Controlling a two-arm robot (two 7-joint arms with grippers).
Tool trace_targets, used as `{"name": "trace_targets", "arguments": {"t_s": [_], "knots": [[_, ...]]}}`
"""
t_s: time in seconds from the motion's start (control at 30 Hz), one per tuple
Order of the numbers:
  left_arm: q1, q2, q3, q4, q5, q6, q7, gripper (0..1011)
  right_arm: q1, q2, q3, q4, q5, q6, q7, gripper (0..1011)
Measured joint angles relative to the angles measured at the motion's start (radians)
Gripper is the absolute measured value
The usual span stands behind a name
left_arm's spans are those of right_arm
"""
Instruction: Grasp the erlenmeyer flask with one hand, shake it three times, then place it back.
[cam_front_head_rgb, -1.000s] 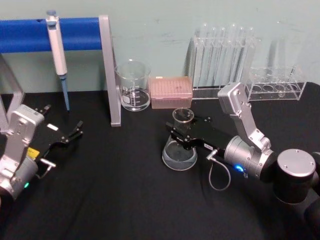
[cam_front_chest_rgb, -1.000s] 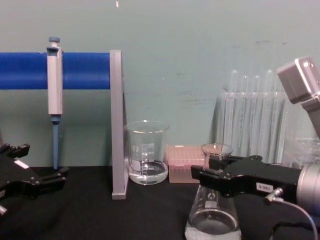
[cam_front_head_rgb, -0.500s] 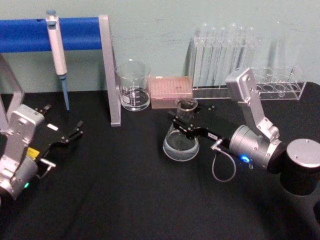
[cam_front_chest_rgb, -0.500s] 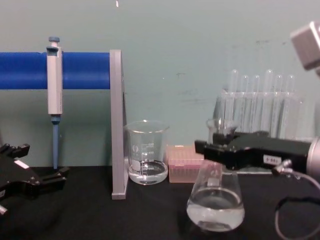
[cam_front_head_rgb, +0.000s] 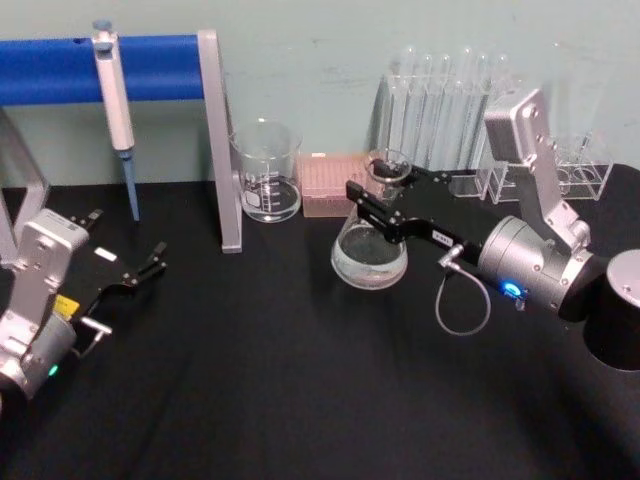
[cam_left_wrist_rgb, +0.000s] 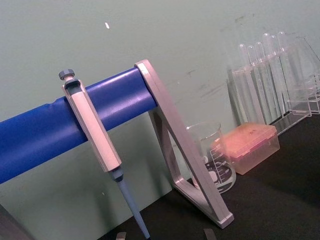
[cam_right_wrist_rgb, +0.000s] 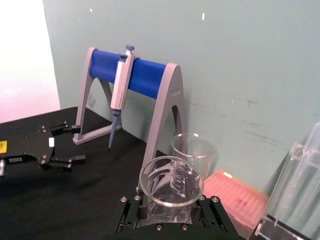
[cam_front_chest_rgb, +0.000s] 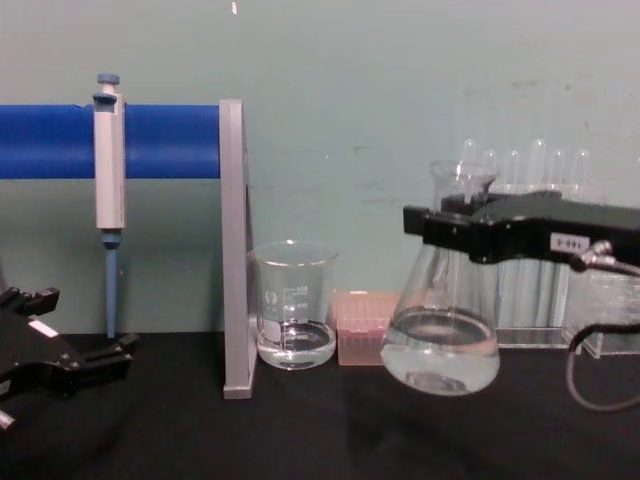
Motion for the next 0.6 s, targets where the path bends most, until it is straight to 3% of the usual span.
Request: {"name": "trace_targets", "arguments": {"t_s": [0.6], "knots": [[0.0, 0.0, 0.0, 0.0, 0.0, 0.0, 0.0, 1001, -0.007, 0.03, 0.021, -0.077, 0.034, 0.027, -0.03, 449]]}}
